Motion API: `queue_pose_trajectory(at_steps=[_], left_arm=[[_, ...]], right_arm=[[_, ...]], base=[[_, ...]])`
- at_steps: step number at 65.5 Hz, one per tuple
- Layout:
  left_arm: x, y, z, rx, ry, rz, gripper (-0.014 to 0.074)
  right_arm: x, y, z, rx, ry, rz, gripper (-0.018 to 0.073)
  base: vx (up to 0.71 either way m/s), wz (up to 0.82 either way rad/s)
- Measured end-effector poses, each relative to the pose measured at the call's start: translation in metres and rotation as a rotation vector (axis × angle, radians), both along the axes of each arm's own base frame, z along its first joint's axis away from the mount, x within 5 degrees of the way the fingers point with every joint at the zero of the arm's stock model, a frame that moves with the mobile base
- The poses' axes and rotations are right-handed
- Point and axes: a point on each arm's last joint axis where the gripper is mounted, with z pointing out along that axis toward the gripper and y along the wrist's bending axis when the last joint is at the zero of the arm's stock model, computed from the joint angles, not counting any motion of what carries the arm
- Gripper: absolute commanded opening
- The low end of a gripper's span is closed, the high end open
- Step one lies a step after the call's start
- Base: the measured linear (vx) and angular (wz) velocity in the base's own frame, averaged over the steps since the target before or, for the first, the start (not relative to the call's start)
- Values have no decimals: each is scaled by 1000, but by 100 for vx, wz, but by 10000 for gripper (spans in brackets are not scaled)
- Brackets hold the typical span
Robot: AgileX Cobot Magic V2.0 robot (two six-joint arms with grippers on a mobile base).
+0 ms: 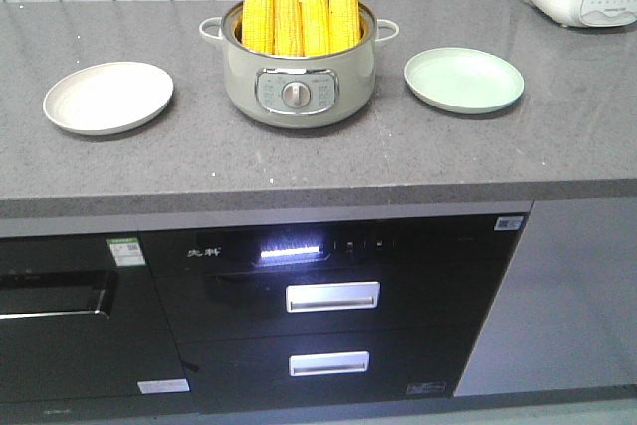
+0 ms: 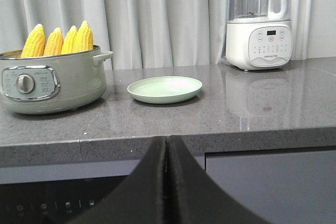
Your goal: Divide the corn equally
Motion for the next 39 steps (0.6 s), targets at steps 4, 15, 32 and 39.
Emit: queue_pose_trajectory(at_steps=[4, 15, 32, 39], left_arm=[[0, 0, 0, 0, 0, 0, -6], [0, 0, 0, 0, 0, 0, -6], [0, 0, 0, 0, 0, 0, -6], [0, 0, 0, 0, 0, 0, -6]], right_arm=[[0, 0, 0, 0, 0, 0, -11], [0, 0, 0, 0, 0, 0, -11], [0, 0, 0, 0, 0, 0, -11], [0, 0, 0, 0, 0, 0, -11]], base=[[21, -1], [21, -2], [20, -1], [18, -1]])
